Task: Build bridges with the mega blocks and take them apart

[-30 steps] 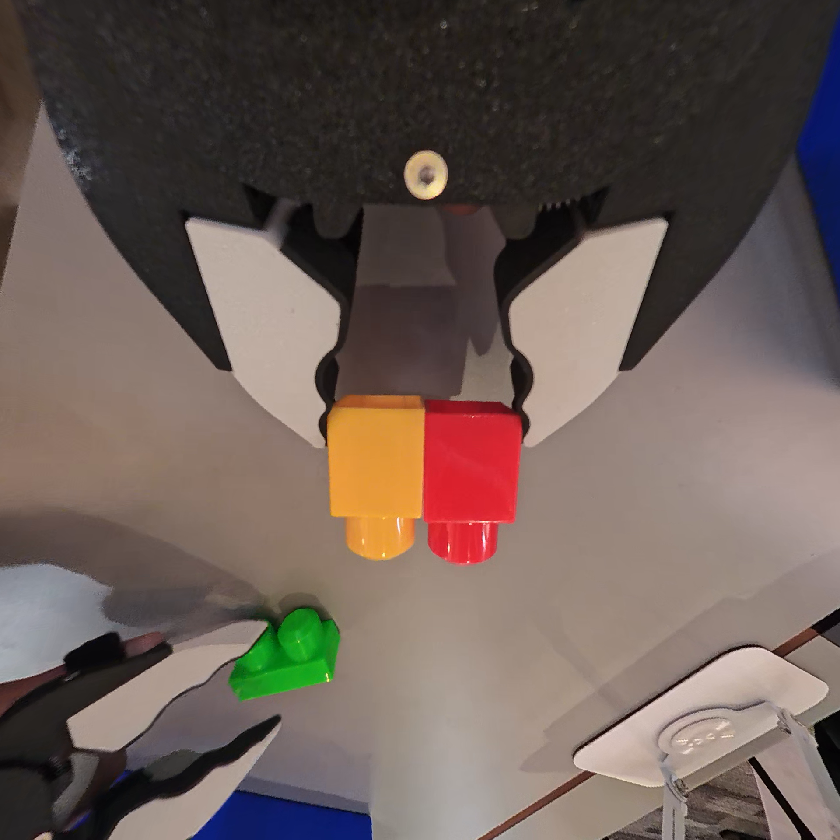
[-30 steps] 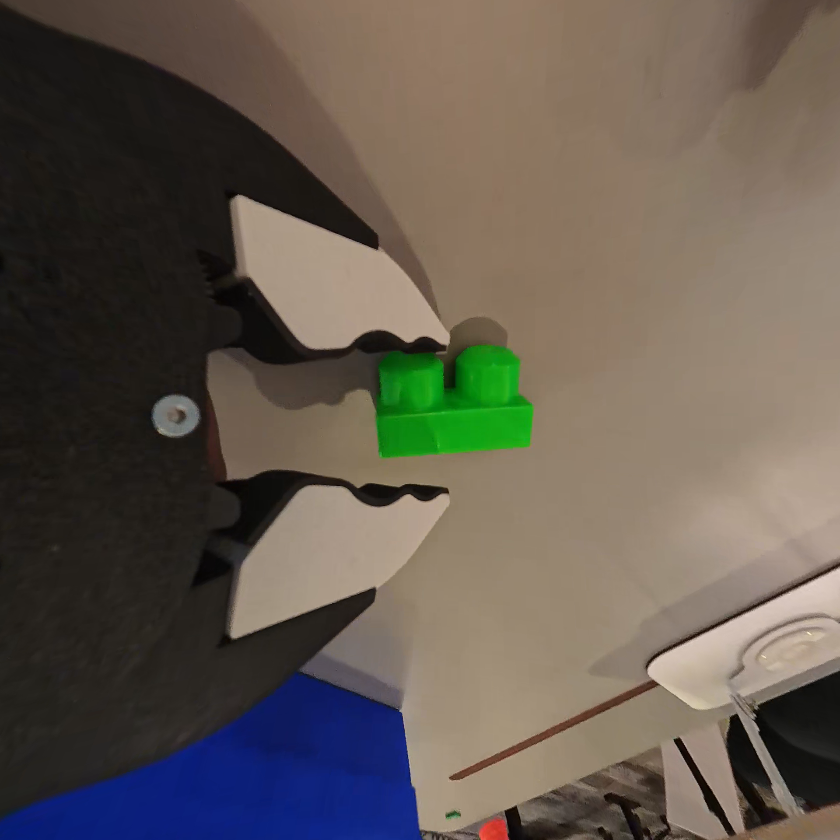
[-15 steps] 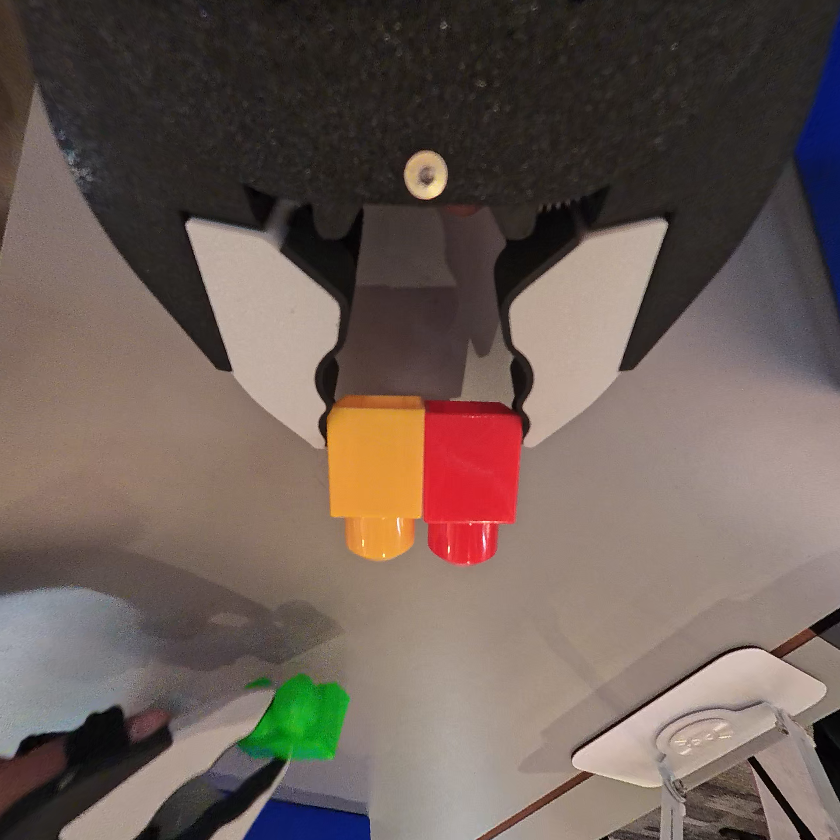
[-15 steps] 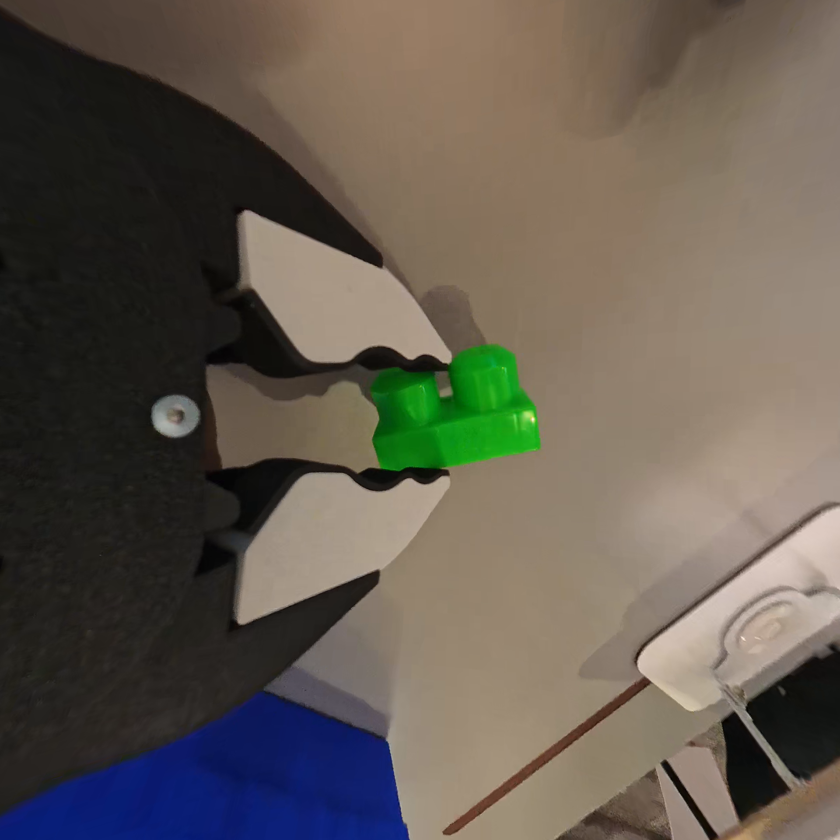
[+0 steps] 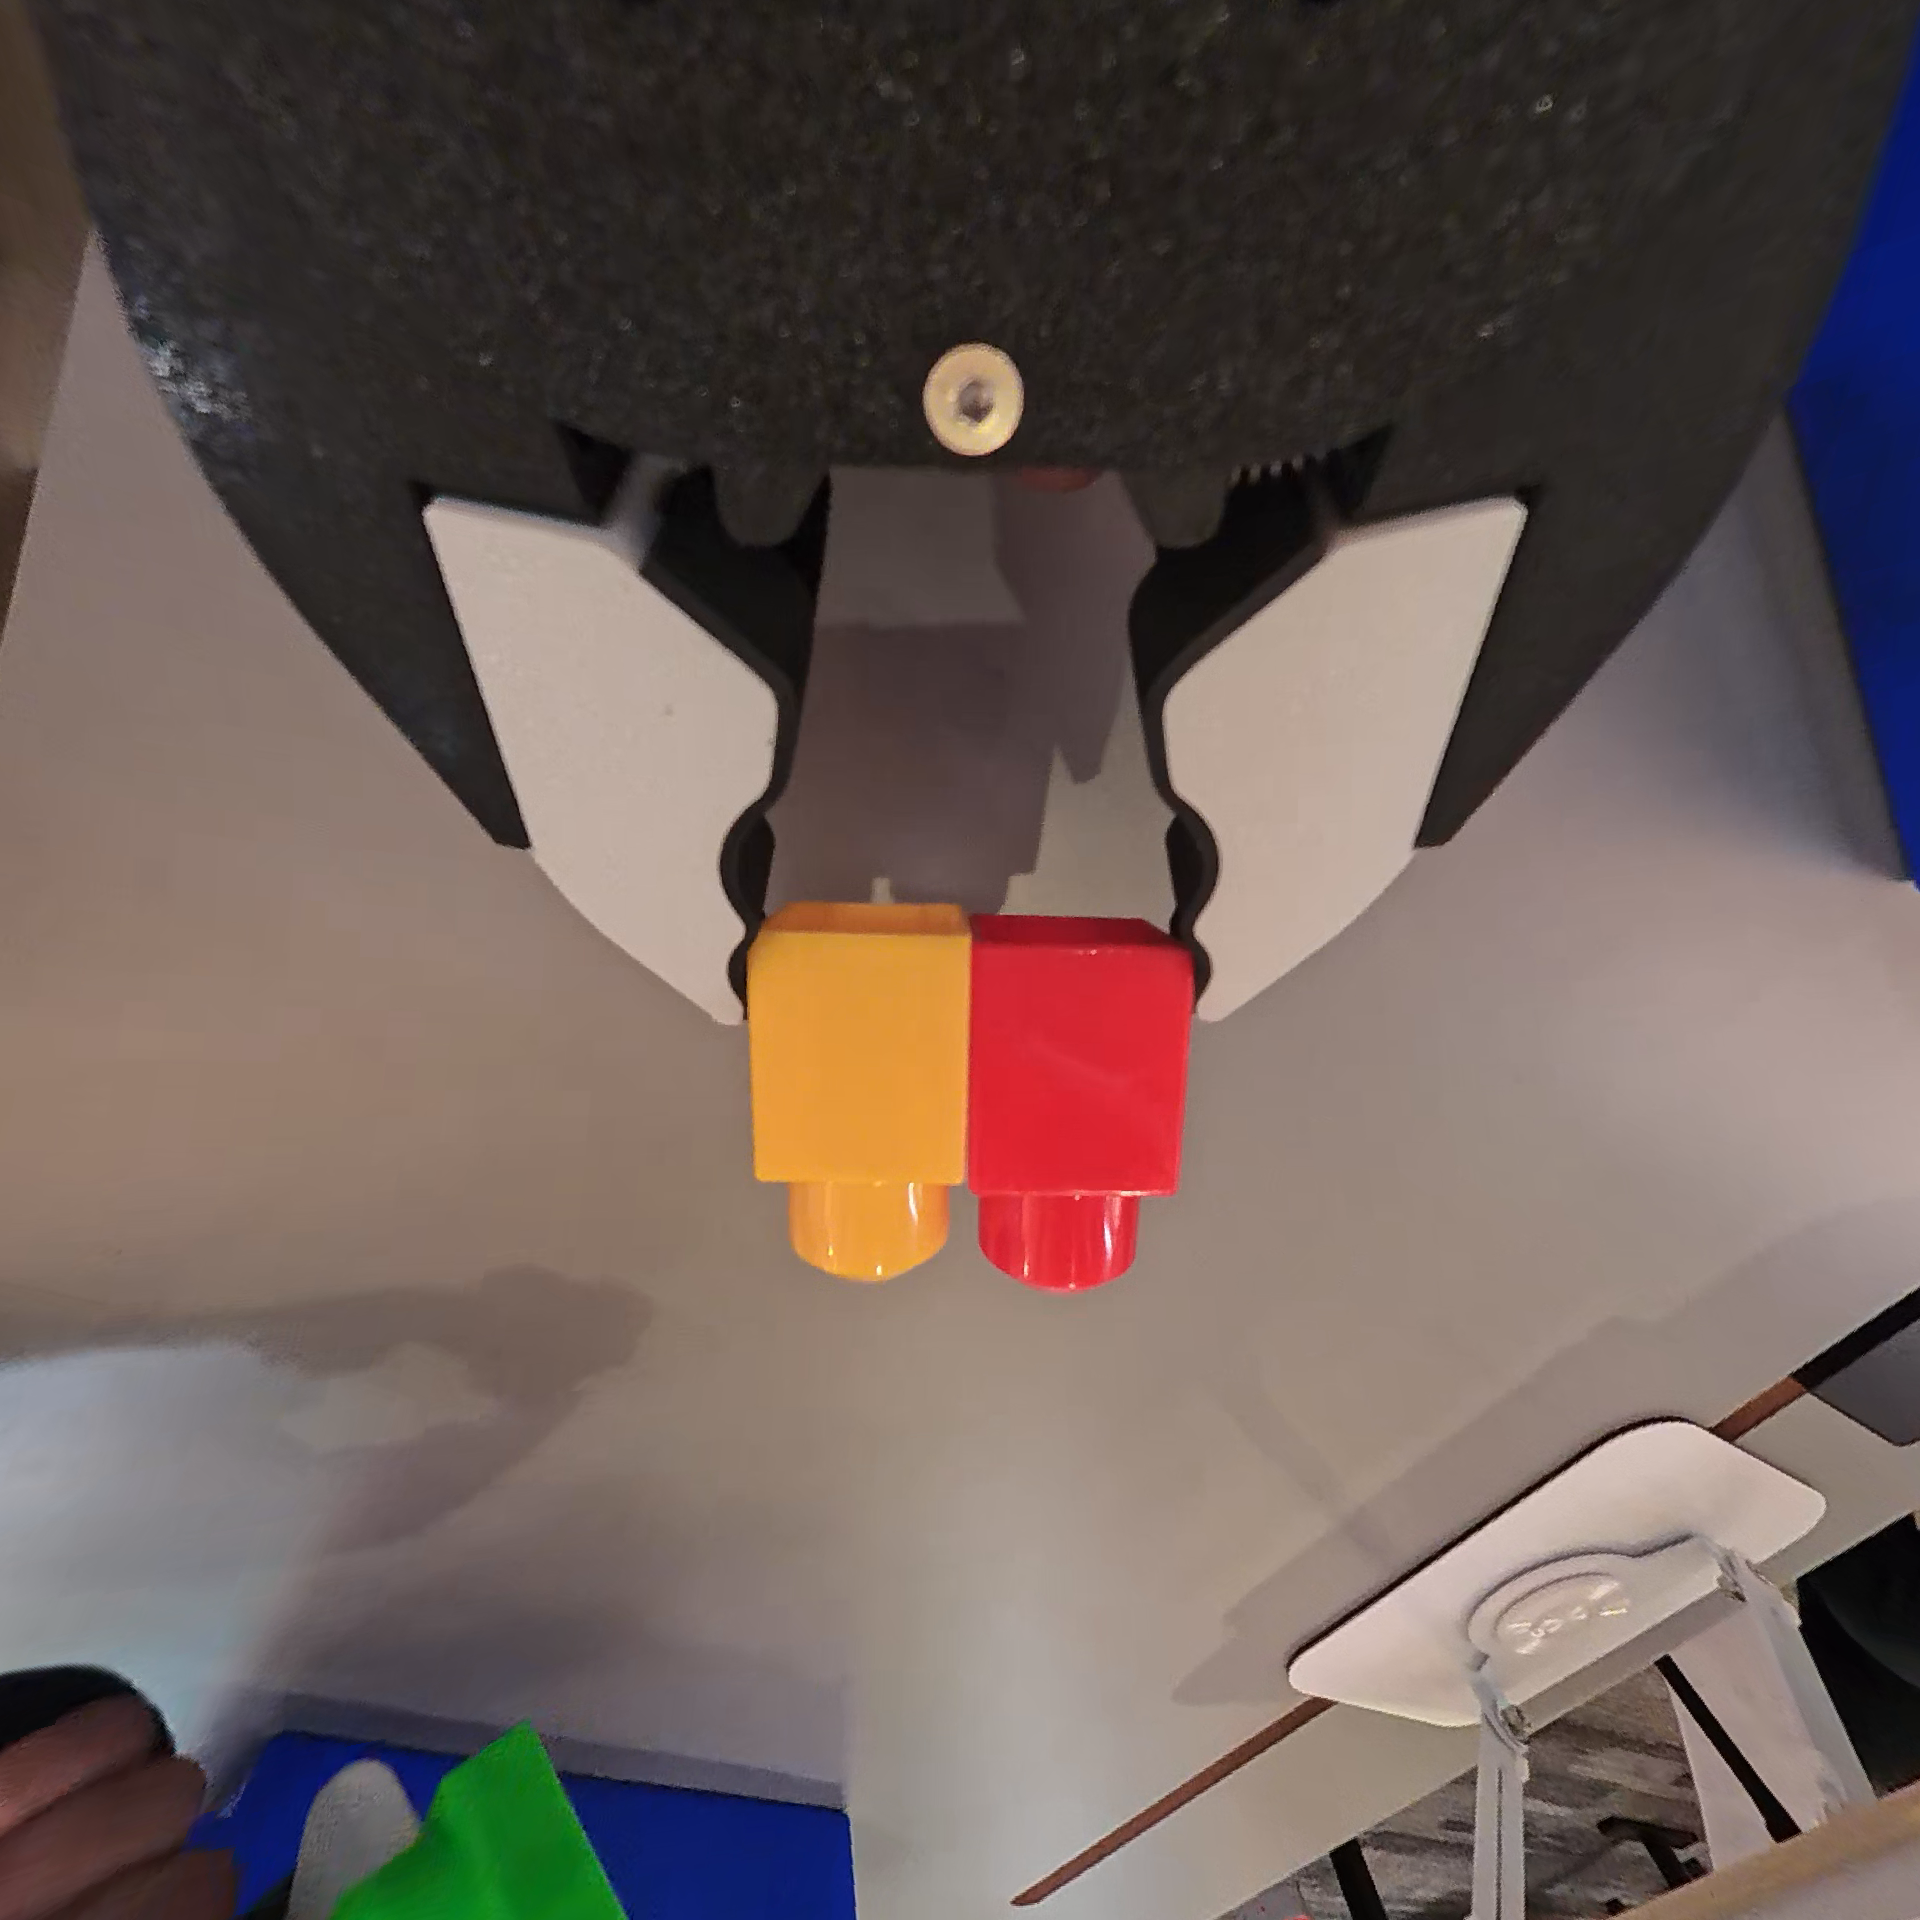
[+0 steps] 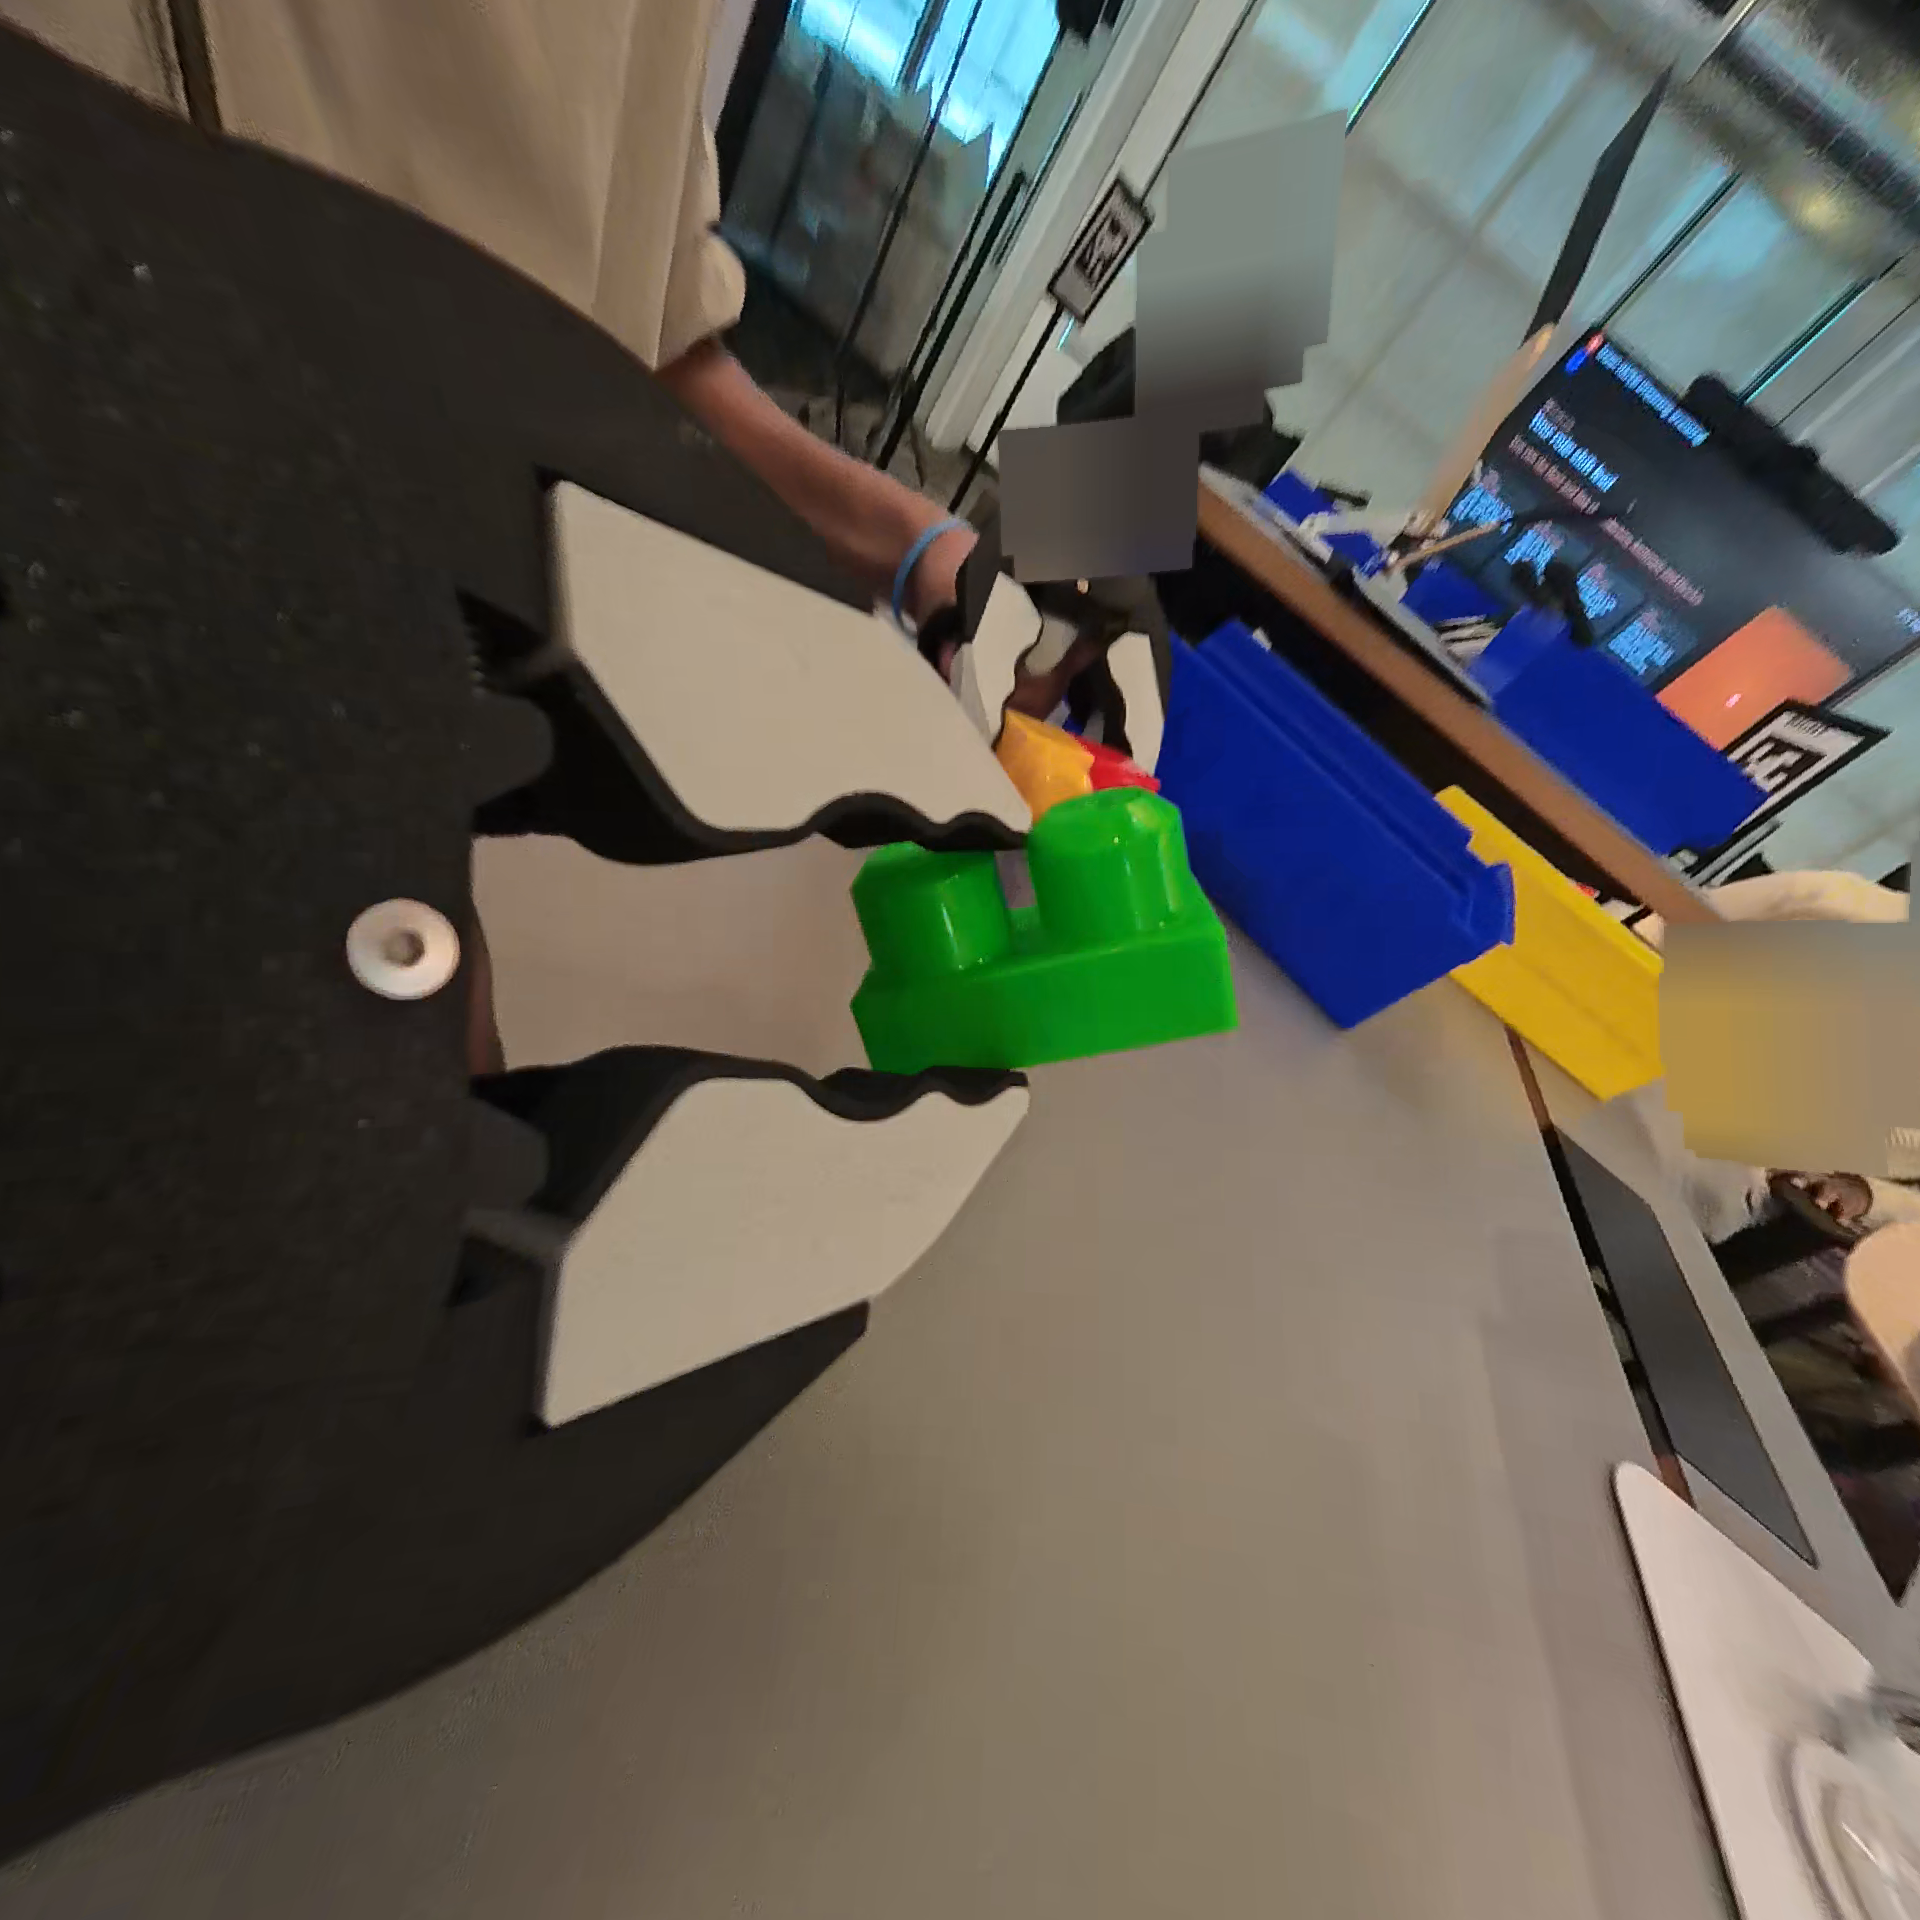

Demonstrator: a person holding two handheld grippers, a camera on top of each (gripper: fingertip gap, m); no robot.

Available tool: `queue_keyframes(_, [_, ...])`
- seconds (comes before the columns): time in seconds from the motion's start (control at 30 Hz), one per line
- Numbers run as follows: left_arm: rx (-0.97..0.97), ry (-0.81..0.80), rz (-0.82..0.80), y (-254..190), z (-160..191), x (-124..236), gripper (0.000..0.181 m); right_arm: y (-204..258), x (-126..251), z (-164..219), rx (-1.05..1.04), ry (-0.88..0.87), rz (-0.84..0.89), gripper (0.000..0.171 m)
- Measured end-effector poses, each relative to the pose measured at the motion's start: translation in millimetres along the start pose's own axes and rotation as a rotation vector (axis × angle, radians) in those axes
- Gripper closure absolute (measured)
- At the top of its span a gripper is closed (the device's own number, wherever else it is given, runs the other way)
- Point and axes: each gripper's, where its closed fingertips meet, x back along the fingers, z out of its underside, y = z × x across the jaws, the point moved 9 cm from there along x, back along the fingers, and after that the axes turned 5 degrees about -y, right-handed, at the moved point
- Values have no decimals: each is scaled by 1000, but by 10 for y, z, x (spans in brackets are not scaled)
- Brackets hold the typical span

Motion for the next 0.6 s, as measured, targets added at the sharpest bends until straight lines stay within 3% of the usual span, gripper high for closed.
queue_keyframes(0.2, [-41,-28,-8,-46,-61,-5,107,11,-80,85,-203,-14,-189,132])
queue_keyframes(0.6, [-210,-148,31,-239,-490,31,107,227,-733,94,-527,120,-605,131])
